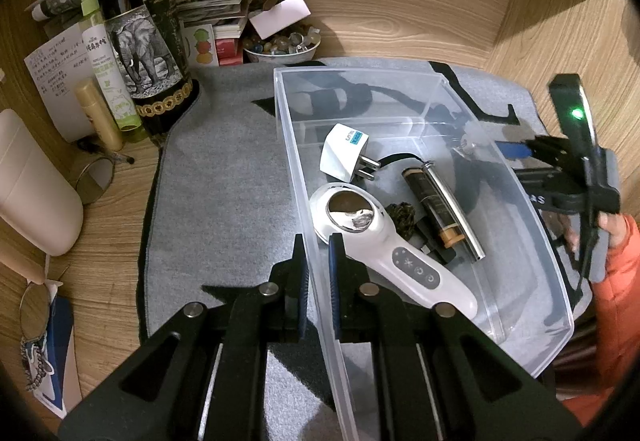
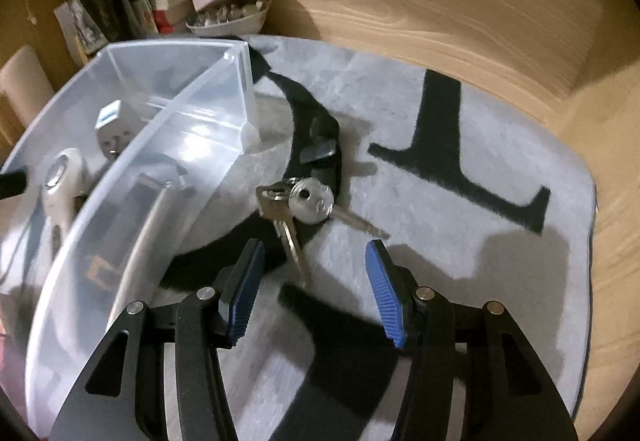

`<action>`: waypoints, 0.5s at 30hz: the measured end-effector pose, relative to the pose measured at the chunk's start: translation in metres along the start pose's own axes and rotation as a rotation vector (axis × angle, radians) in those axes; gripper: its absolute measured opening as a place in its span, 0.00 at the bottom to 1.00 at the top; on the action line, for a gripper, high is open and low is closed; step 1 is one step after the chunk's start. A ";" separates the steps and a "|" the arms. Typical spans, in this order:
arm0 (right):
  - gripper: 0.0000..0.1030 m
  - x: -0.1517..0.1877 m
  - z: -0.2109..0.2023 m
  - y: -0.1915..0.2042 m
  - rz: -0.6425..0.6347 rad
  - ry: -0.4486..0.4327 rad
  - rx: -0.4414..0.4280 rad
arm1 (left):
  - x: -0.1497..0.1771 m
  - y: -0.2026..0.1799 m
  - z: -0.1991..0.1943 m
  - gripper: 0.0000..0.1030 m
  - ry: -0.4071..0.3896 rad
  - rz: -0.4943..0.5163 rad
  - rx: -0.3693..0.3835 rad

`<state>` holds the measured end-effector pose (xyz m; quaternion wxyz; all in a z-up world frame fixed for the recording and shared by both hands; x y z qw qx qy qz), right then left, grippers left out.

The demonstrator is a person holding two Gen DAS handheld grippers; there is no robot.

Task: Organize rigid objects
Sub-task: 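Grasp the ring of metal keys on the mat with the right tool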

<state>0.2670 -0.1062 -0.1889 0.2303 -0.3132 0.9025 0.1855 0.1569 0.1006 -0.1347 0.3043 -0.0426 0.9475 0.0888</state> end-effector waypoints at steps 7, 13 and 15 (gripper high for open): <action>0.55 -0.016 0.013 -0.006 -0.030 0.004 0.010 | 0.000 -0.001 0.000 0.08 0.000 0.001 0.001; 0.54 -0.017 0.013 -0.010 -0.025 -0.018 0.001 | 0.000 -0.001 0.000 0.08 -0.001 0.002 0.001; 0.41 -0.015 0.009 -0.010 -0.028 -0.029 0.013 | 0.000 -0.001 0.000 0.08 0.000 0.001 0.001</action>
Point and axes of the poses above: each gripper's, at about its wrist camera, not at the fingertips, and z roughly the way its jaws point, y to its left, x to its underside, the point moved 6 cm from there along z, roughly the way its jaws point, and after that the axes turned 15 degrees about -x, right-handed, at the moved point
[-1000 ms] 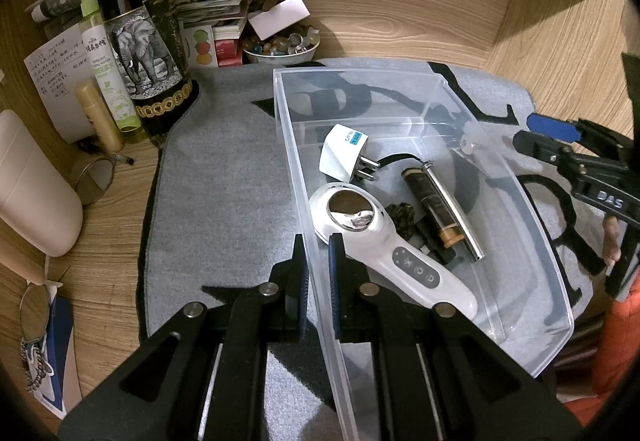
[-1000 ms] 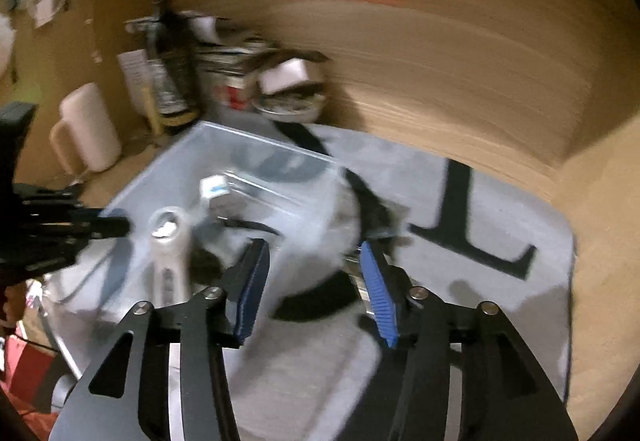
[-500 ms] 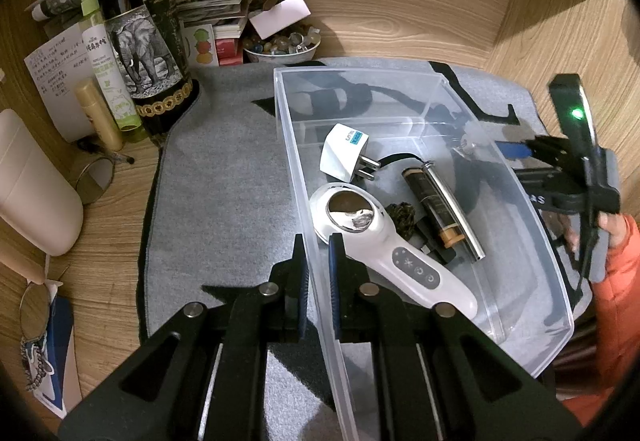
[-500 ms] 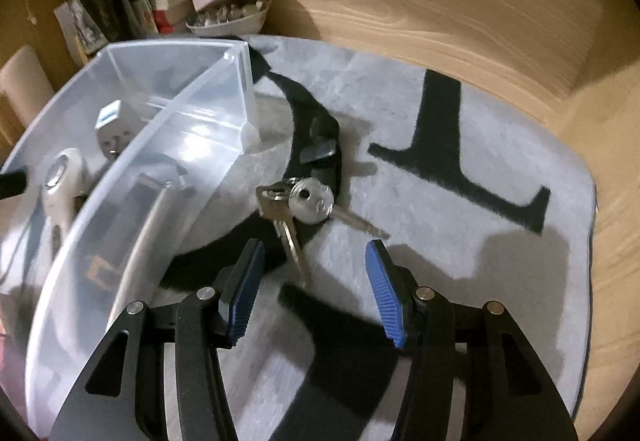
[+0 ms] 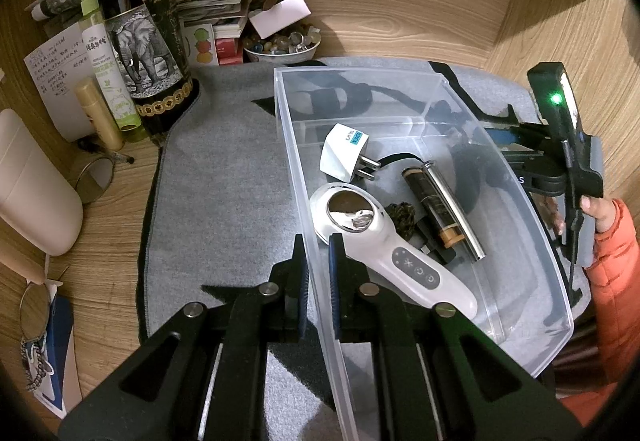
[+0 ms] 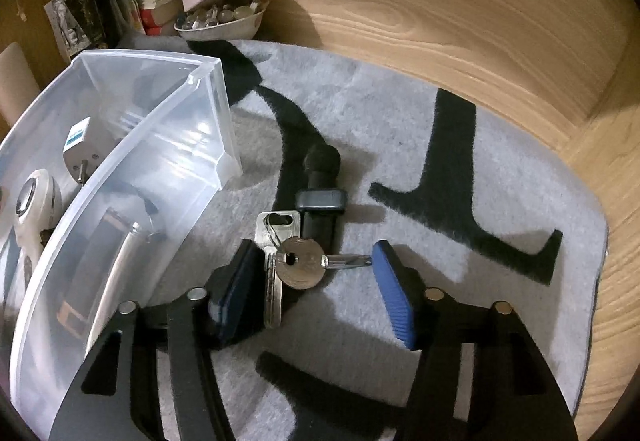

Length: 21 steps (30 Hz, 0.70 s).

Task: Organize rigid objects
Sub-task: 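Grasp the ring of metal keys on the mat with the right tool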

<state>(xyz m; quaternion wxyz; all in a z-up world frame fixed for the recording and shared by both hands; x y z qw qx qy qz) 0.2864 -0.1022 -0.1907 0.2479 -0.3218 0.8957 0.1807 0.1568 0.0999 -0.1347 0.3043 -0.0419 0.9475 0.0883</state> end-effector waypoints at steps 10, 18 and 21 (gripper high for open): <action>0.17 0.016 -0.024 0.013 0.007 -0.052 -0.003 | 0.000 0.000 0.000 0.08 0.000 0.001 0.000; 0.04 0.019 -0.051 0.011 0.049 -0.128 -0.004 | 0.000 0.000 0.000 0.08 0.000 0.002 -0.002; 0.04 0.016 -0.063 0.015 0.036 -0.161 -0.007 | 0.000 0.000 0.000 0.08 0.000 0.001 -0.001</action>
Point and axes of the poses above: each gripper's, at about its wrist camera, not at the fingertips, and z roughly the way its jaws point, y to its left, x to its underside, the point moved 6 cm from there along z, roughly the way its jaws point, and after that the axes turned 15 degrees about -x, right-handed, at the moved point
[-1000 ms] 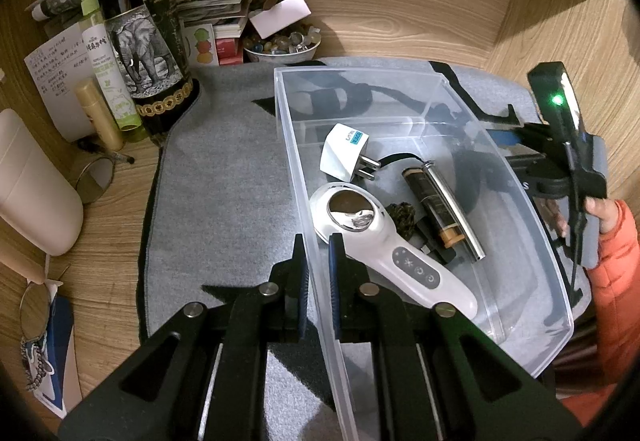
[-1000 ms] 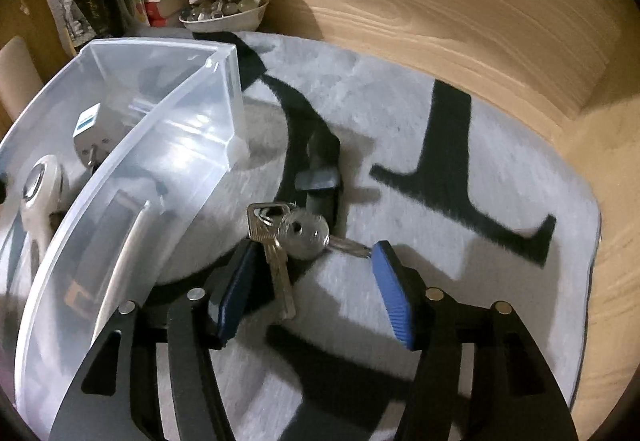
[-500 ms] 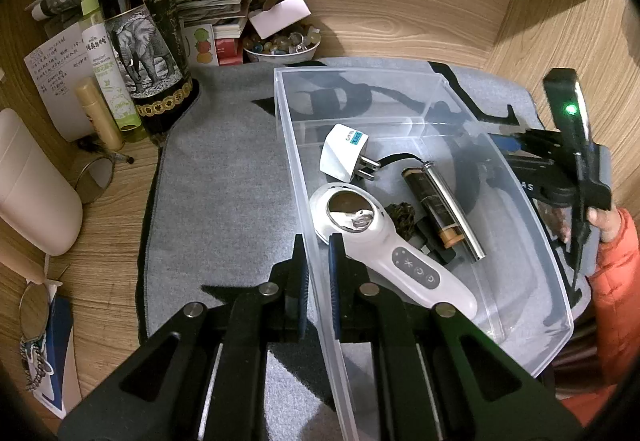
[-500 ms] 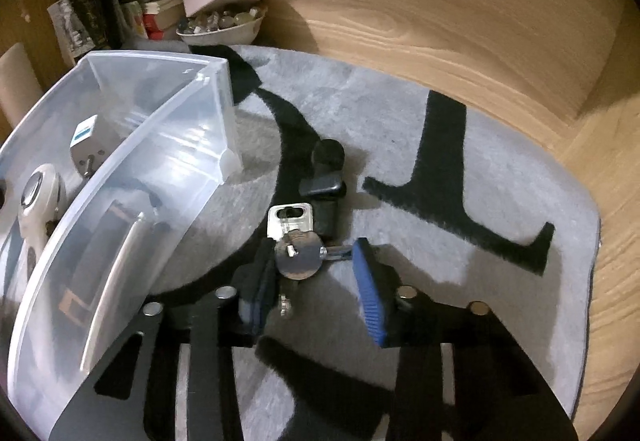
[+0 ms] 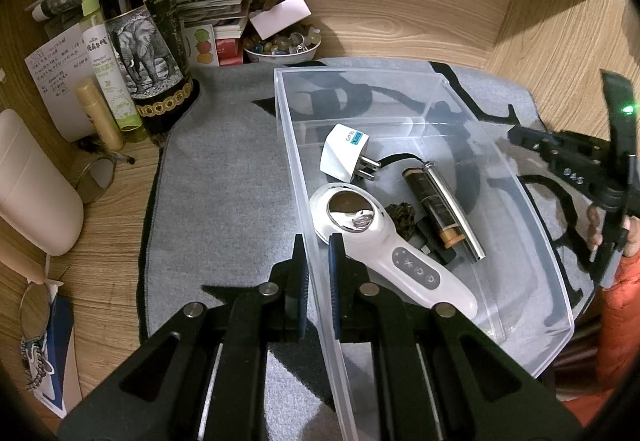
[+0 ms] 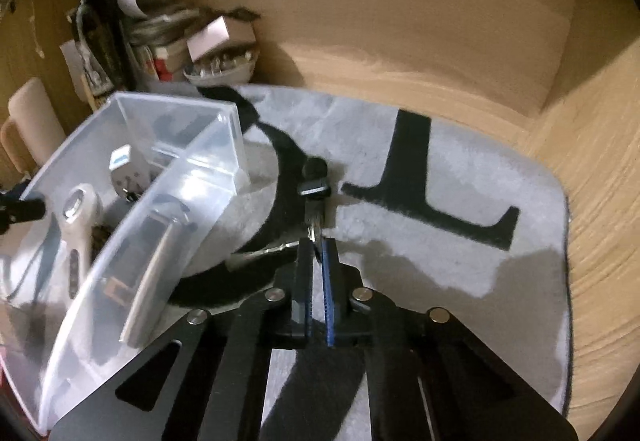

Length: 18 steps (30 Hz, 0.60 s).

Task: Organize rigid objects
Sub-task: 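Grasp the ring of metal keys on the mat with the right tool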

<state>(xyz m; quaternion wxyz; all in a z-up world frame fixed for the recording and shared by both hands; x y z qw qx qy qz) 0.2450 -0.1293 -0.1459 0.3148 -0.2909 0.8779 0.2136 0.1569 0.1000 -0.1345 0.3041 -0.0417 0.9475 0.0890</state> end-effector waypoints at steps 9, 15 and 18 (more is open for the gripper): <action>0.12 -0.008 -0.008 0.008 0.023 0.030 -0.040 | 0.000 0.000 0.000 0.08 -0.002 0.002 0.001; 0.57 0.015 0.018 -0.009 0.105 0.094 -0.033 | -0.001 0.000 -0.001 0.08 0.000 0.004 0.002; 0.57 0.028 0.035 -0.009 0.105 0.150 -0.037 | -0.001 0.001 -0.001 0.08 -0.001 0.003 0.003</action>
Point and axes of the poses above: each gripper's, at about its wrist camera, not at the fingertips, and z roughly the way its jaws point, y to its left, x to its underside, the point moved 6 cm from there along z, roughly the way its jaws point, and after that the axes turned 15 degrees about -x, right-handed, at the moved point
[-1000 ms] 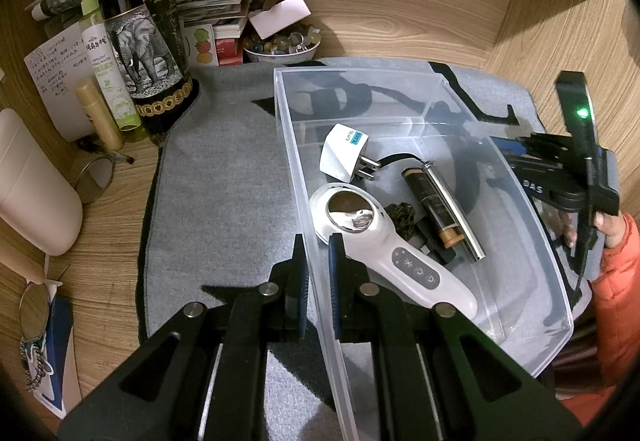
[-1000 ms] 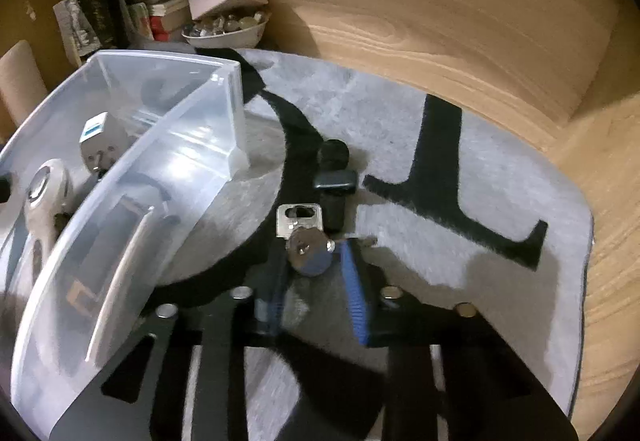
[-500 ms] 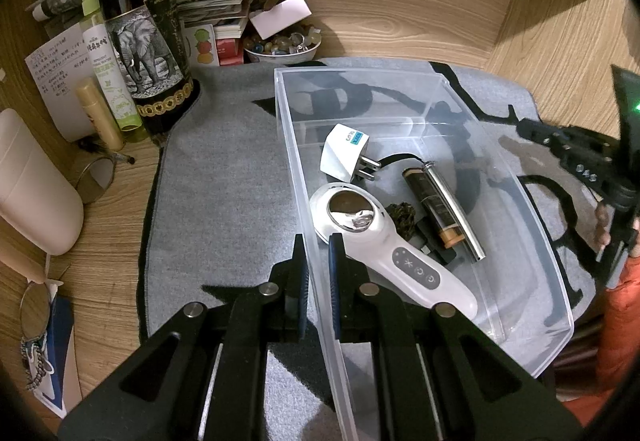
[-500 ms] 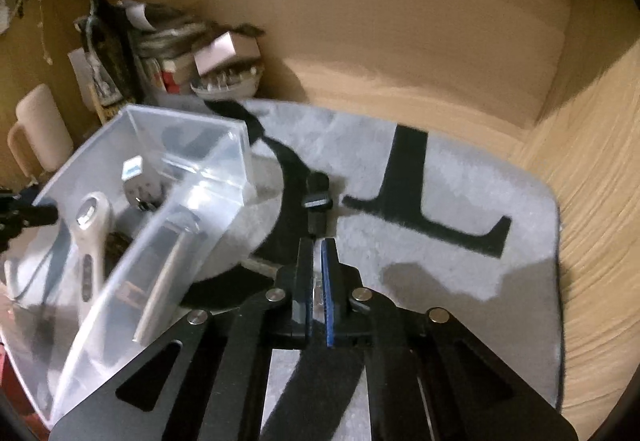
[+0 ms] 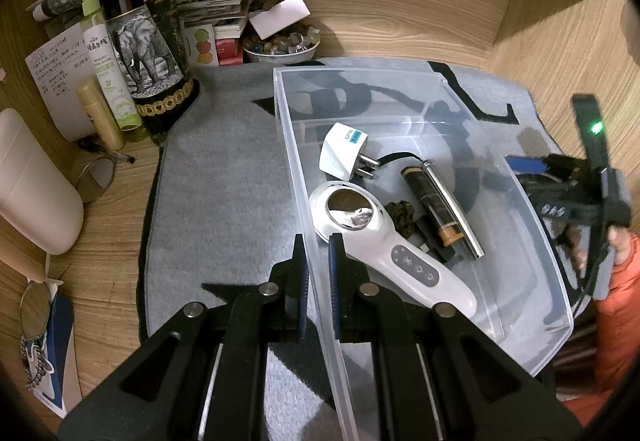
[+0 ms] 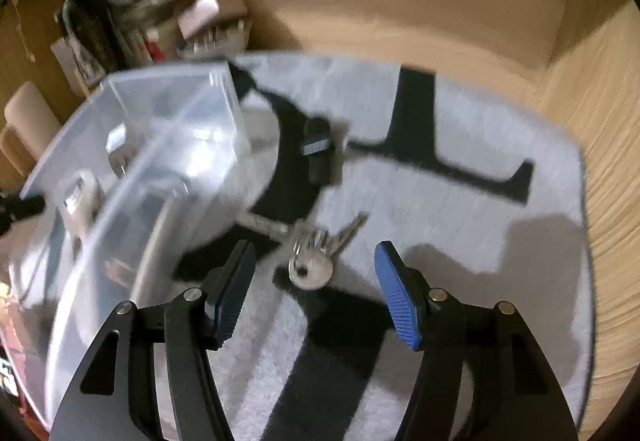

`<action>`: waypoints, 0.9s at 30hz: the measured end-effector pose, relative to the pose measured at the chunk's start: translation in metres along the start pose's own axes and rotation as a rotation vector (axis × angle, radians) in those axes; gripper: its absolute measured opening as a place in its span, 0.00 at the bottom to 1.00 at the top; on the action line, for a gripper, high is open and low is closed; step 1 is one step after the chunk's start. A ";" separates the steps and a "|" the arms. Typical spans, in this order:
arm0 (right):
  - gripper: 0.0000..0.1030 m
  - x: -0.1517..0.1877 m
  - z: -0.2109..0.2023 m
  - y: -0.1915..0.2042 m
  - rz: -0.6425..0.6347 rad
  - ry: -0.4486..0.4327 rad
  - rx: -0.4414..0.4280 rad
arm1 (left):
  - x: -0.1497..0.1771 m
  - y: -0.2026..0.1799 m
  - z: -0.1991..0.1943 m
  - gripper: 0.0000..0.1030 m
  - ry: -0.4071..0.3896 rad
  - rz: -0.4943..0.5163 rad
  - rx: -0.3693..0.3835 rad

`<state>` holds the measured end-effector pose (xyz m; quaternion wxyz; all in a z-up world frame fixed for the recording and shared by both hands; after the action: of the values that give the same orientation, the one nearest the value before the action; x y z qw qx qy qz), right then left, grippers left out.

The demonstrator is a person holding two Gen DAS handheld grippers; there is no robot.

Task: Organize rigid objects
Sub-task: 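Grasp the ring of metal keys on the mat with the right tool, then carry the keys over the box and open the right tool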

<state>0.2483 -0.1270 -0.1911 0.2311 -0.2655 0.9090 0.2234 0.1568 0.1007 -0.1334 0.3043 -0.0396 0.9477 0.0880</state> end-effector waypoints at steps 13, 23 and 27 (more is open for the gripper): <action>0.22 0.000 -0.006 0.005 -0.049 -0.068 0.009 | 0.000 0.000 0.000 0.08 0.000 0.002 -0.001; 0.22 -0.028 -0.063 0.037 -0.128 -0.218 0.007 | 0.000 0.000 0.000 0.08 0.000 0.002 0.000; 0.22 -0.044 -0.085 0.059 -0.169 -0.288 -0.011 | 0.000 0.001 0.000 0.08 0.000 0.002 0.000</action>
<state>0.2217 -0.1104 -0.0833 0.3756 -0.3075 0.8395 0.2440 0.1567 0.1013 -0.1334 0.3044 -0.0386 0.9476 0.0885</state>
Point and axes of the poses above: each gripper's, at about its wrist camera, not at the fingertips, and z roughly the way its jaws point, y to its left, x to its underside, the point moved 6 cm from there along z, roughly the way its jaws point, and after that the axes turned 15 degrees about -x, right-handed, at the moved point
